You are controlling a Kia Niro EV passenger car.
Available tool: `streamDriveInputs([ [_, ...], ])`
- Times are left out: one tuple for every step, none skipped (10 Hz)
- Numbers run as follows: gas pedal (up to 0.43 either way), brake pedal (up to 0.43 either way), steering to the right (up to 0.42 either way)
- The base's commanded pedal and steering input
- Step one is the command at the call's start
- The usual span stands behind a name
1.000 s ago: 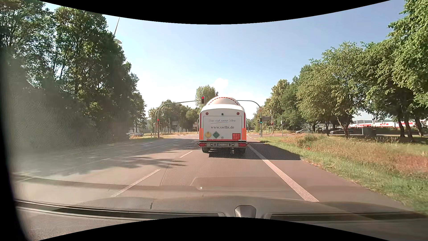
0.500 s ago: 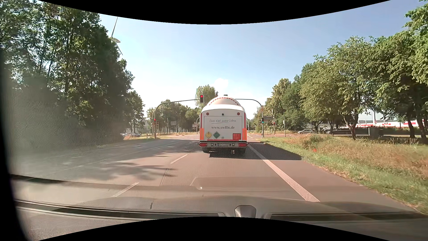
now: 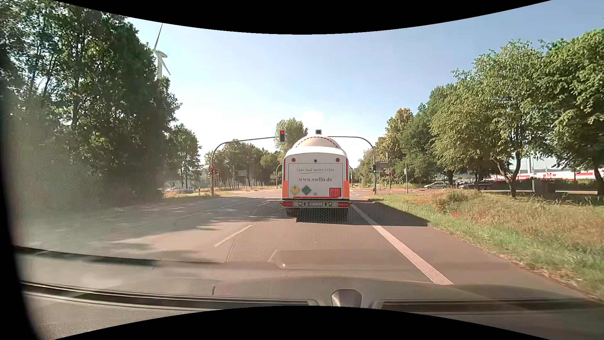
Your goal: Follow the waypoints while adhering to traffic rules and regulations
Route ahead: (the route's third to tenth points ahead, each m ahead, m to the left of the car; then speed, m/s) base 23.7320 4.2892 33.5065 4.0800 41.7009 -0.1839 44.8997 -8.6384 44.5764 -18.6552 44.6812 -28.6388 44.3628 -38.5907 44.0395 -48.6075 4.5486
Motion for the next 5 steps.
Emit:
streamDriveInputs([
  [0.15, 0.006, 0.001],
  [0.13, 0.006, 0.001],
  [0.118, 0.006, 0.001],
  [0.11, 0.006, 0.001],
  [0.098, 0.006, 0.001],
])
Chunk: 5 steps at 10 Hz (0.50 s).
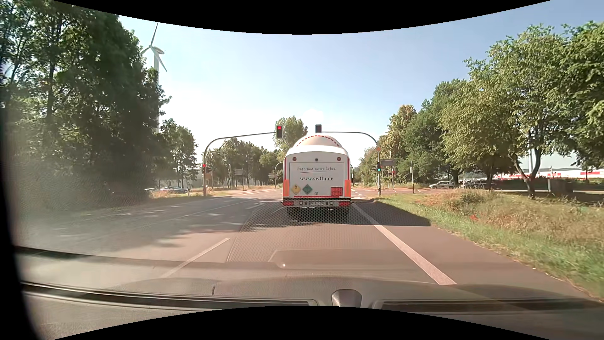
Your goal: Follow the waypoints while adhering to traffic rules and regulations
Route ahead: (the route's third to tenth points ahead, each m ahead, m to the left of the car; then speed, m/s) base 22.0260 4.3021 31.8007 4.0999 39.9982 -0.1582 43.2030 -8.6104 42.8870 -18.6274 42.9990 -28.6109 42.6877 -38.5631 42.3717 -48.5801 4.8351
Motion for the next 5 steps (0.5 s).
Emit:
streamDriveInputs([
  [0.087, 0.006, 0.001],
  [0.079, 0.006, 0.001],
  [0.079, 0.006, 0.002],
  [0.079, 0.006, 0.005],
  [0.079, 0.006, 0.006],
])
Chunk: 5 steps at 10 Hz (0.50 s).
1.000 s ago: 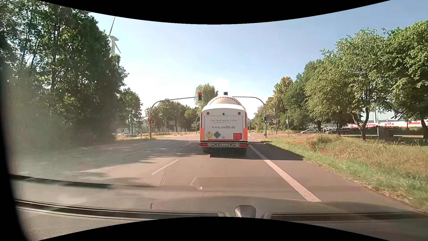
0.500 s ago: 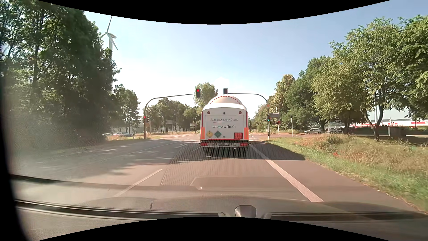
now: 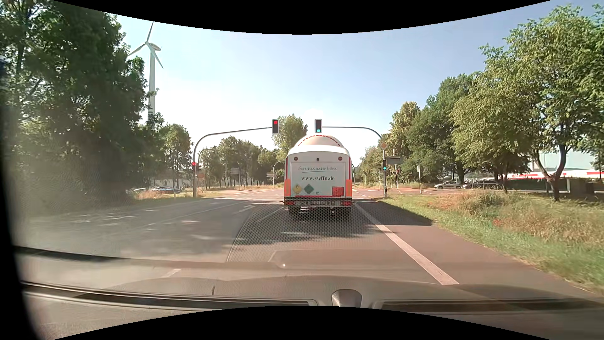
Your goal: Follow the waypoints while adhering to traffic rules and regulations
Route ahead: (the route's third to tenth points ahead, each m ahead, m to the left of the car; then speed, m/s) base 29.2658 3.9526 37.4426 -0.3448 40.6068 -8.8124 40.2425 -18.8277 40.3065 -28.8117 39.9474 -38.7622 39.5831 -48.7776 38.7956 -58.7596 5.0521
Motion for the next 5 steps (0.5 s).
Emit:
streamDriveInputs([
  [0.087, 0.012, 0.006],
  [0.13, 0.006, 0.007],
  [0.13, 0.006, 0.006],
  [0.13, 0.006, 0.006],
  [0.13, 0.006, 0.006],
])
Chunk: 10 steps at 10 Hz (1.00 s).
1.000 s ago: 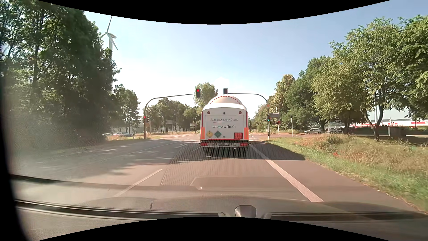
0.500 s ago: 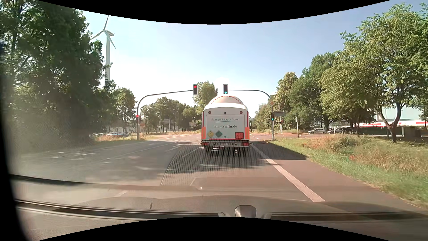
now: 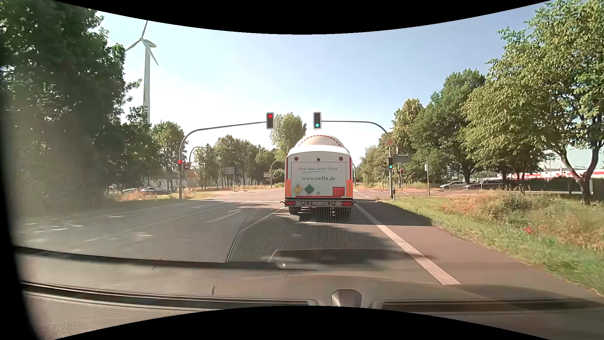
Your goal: Follow the waypoints while adhering to traffic rules and regulations
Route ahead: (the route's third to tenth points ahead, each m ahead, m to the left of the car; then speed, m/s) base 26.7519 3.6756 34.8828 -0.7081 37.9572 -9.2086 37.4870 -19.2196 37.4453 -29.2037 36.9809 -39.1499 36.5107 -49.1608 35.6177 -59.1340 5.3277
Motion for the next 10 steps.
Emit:
streamDriveInputs([
  [0.13, 0.006, 0.007],
  [0.13, 0.006, 0.006],
  [0.11, 0.006, 0.006],
  [0.087, 0.006, 0.007],
  [0.079, 0.006, 0.006],
  [0.059, 0.006, 0.006],
  [0.047, 0.006, 0.006],
  [0.039, 0.006, 0.007],
  [0.039, 0.006, 0.007],
  [0.039, 0.006, 0.007],
])
